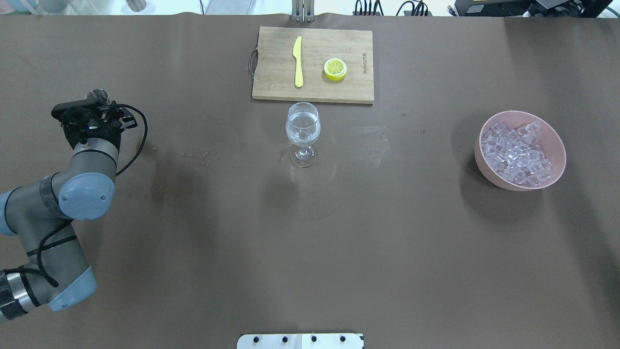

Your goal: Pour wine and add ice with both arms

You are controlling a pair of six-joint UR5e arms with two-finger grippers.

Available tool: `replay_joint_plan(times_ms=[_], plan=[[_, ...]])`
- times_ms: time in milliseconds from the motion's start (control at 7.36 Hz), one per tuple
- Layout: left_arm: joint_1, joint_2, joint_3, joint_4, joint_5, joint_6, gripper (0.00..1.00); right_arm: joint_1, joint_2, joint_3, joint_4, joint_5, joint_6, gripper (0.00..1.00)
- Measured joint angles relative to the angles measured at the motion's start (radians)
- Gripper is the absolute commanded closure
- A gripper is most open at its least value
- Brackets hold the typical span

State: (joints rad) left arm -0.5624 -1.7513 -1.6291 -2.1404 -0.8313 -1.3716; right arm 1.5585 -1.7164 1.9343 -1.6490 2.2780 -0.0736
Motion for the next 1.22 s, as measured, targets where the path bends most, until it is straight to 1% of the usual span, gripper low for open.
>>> replay_joint_plan(times_ms=[408,680,952,1088,1224], plan=[[0.001,-0.053,0.087,-0.087,-0.003,-0.021,1.00,0.000,0.000,0.000,0.000,0.000,0.000,0.00],[0.002,-0.060,0.110,-0.110,-0.003,-0.022,0.98,0.000,0.000,-0.003,0.000,0.000,0.000,0.00],[0.003,-0.058,0.114,-0.131,-0.004,-0.021,0.76,0.000,0.002,-0.004,0.000,0.000,0.000,0.00],[0.004,-0.057,0.114,-0.137,-0.005,-0.018,0.66,0.000,0.002,-0.004,0.000,0.000,0.000,0.00],[0.008,-0.056,0.114,-0.138,-0.006,-0.016,0.61,0.000,0.003,-0.003,0.000,0.000,0.000,0.00]])
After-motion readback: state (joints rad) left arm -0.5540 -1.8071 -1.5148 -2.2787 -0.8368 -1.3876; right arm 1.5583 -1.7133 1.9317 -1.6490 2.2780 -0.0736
